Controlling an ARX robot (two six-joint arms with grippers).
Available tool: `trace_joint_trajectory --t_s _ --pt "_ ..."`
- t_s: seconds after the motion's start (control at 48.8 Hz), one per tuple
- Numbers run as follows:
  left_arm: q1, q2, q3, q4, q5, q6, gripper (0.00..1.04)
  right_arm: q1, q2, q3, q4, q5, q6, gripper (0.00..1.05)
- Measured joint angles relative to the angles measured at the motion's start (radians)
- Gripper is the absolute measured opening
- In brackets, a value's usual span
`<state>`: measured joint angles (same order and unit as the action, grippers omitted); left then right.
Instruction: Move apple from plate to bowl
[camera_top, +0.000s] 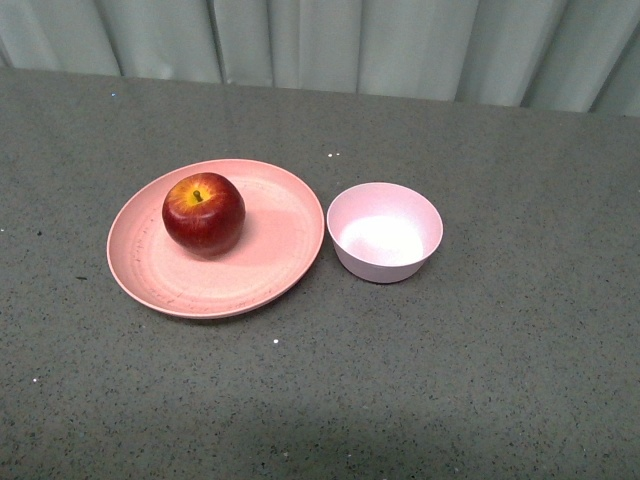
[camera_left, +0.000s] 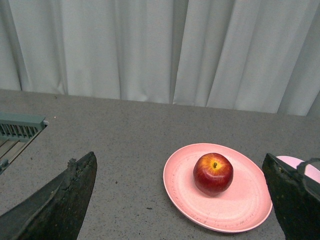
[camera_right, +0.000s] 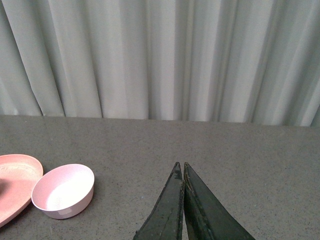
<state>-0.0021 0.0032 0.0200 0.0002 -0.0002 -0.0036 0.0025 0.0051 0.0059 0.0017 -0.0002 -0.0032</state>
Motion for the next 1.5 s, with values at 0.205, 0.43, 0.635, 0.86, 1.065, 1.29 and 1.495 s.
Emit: trace_joint_trajectory --t_s 0.205,0.43,0.635,0.86,1.065,1.29,1.495 --pt "0.0 0.0 0.0 0.0 0.0 0.0 0.98 0.0 -0.001 0.0 0.0 0.0 0.0 0.24" --pt "0.0 0.0 0.0 0.0 0.0 0.0 0.98 0.0 -0.001 0.0 0.0 0.0 0.0 0.63" --pt "-0.001 0.0 0.0 -0.001 -0.006 0.0 0.98 0.0 -0.001 0.0 0.0 0.0 0.001 0.97" --pt "-0.077 0.277 0.033 0.073 -0.201 -0.055 0.98 0.0 -0.001 0.0 -0.001 0.0 0.0 0.95" --pt "-0.077 0.845 0.141 0.532 -0.081 -0.12 0.98 0.0 -0.001 0.0 -0.001 0.0 0.0 0.95" --pt "-0.137 1.421 0.388 0.723 -0.011 -0.185 0.98 0.0 -0.001 0.0 -0.001 0.0 0.0 0.95" --pt "-0.205 1.7 0.599 0.677 0.031 -0.182 0.98 0.0 -0.001 0.0 -0.001 0.0 0.0 0.95"
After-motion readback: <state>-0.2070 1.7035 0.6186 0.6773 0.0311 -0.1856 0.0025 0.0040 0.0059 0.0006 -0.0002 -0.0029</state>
